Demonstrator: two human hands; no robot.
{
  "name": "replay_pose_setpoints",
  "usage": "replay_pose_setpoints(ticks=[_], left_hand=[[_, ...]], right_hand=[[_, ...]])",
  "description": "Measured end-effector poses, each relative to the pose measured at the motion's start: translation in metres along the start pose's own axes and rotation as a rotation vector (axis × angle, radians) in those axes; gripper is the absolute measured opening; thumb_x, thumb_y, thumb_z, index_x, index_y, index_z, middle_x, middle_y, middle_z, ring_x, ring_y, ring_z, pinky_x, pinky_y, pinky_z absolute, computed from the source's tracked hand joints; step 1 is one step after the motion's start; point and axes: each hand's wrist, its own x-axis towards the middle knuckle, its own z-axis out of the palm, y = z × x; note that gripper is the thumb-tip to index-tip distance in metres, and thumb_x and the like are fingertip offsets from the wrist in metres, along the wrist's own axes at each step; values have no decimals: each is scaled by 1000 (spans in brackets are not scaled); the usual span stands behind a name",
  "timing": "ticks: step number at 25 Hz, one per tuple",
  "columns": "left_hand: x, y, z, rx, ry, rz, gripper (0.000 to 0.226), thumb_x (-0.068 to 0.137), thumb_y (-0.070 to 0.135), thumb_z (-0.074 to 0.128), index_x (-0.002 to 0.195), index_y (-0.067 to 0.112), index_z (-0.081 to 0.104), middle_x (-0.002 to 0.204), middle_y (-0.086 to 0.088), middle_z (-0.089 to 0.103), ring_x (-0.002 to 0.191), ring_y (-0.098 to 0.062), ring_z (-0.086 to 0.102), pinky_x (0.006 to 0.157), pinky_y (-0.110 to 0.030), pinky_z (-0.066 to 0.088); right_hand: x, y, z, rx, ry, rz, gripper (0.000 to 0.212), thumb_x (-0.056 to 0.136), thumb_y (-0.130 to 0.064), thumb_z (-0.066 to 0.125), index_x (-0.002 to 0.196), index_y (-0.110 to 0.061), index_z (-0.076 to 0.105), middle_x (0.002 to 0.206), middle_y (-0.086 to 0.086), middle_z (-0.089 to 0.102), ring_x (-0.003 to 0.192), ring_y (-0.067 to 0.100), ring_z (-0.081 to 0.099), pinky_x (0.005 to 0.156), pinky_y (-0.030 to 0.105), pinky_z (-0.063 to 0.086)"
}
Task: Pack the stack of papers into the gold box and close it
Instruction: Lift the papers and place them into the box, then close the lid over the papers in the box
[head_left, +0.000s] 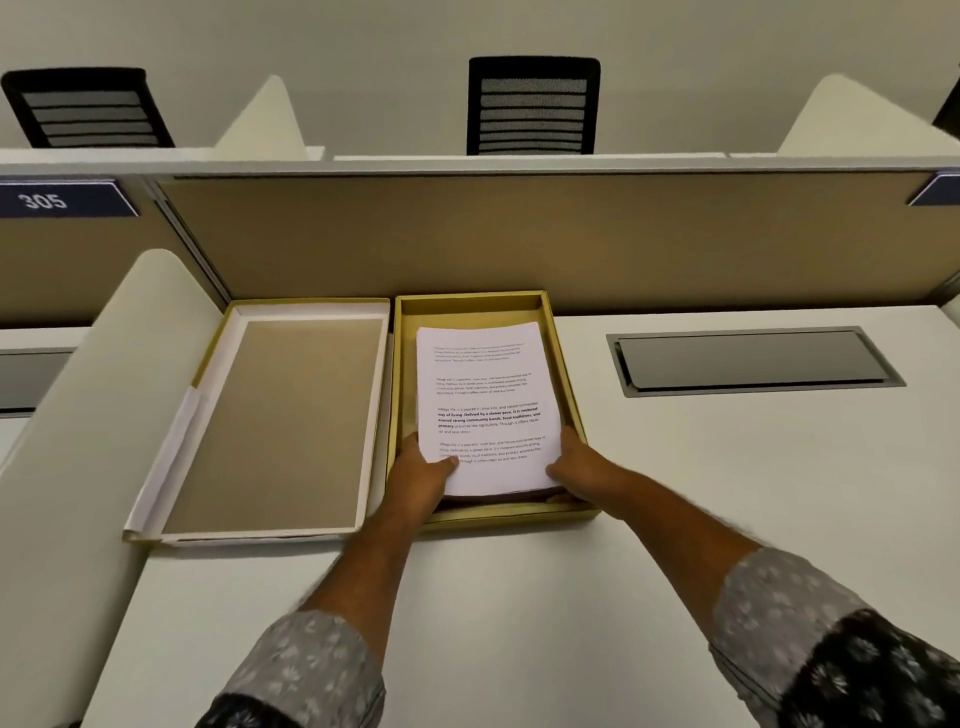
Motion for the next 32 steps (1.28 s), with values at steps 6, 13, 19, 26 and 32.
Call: replay_pose_setpoints(ticks=[6,13,19,26,32], left_hand=[[-69,-21,-19,184,264,232,51,93,30,78,139,24,57,131,9,59,116,-13,61,96,-37,58],[-88,-83,-71,-524,715,-349,46,97,49,67,118,8,64,89,-18,69,62,-29,64,67,-47,66],[-78,-79,-84,-342,754,-218,54,78,34,82,118,16,51,108,-10,74,85,-36,77,84,-50,64],[-99,-79,-54,-507,779,236,76,78,-5,86,137,9,40,142,-10,58,118,-36,71,101,-49,59],[-108,-64,-36,-32,623,525,72,80,2,87,141,14,49,139,-2,60,120,-25,66,98,-35,57]], right_hand=[[-13,-7,-13,-207,41,-62,67,101,-27,66,160,-17,35,159,7,51,139,31,55,107,37,51],[-43,26,-3,-277,443,-65,41,95,-37,73,130,-19,63,109,3,75,92,21,71,82,32,60],[-63,40,25,-64,417,-111,37,94,-27,75,128,-14,67,115,4,71,102,20,68,84,25,51],[-76,36,22,72,392,-104,35,96,-23,74,129,-14,65,116,4,69,108,23,67,87,29,53],[-90,7,25,370,297,-171,27,100,-36,68,124,-23,69,121,2,72,109,20,70,86,30,59]])
